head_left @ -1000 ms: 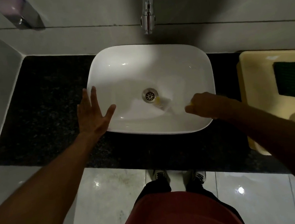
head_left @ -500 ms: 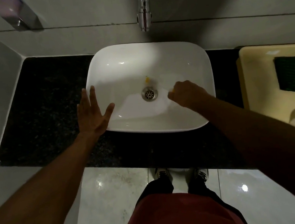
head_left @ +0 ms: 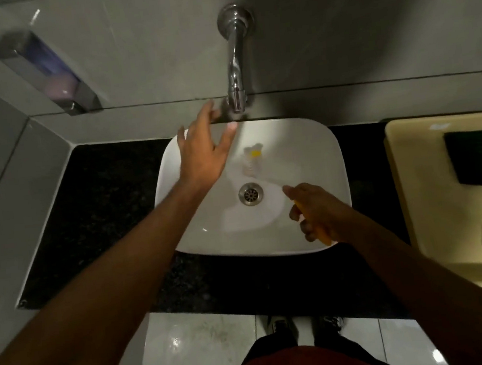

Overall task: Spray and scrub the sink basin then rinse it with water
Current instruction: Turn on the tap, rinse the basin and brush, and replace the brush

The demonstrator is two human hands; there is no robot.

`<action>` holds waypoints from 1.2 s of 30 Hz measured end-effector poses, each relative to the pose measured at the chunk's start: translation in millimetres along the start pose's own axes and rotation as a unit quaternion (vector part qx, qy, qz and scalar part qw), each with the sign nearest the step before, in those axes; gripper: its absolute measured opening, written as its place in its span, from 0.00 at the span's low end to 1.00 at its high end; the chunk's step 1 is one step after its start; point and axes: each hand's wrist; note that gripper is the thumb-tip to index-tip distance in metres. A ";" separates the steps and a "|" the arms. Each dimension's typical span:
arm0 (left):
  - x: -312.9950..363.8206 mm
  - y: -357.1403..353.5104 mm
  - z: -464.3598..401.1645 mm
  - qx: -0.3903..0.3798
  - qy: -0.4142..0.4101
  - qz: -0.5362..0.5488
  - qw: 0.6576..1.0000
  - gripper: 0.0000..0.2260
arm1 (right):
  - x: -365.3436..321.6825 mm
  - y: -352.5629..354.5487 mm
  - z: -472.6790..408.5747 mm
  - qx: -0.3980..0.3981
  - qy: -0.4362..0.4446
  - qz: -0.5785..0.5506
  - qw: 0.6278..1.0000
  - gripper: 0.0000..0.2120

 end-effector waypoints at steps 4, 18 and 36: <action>72.9 9.6 -31.7 0.044 0.051 0.022 0.997 0.26 | -0.1 3.0 2.1 0.061 0.055 -0.043 0.996 0.19; 99.4 -5.0 -47.7 0.014 0.150 -0.020 0.988 0.32 | 7.7 -13.7 -6.2 -0.029 -0.104 -0.174 0.979 0.21; 104.1 6.3 -52.9 -0.108 0.176 -0.200 0.958 0.29 | 5.7 -1.2 -4.2 -0.064 -0.168 -0.097 0.979 0.19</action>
Point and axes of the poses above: each hand's wrist, its own z-axis away from the middle knuckle, its own y-axis out of the back of the hand, x = y × z, and after that the axes turned 10 degrees about y, right-handed
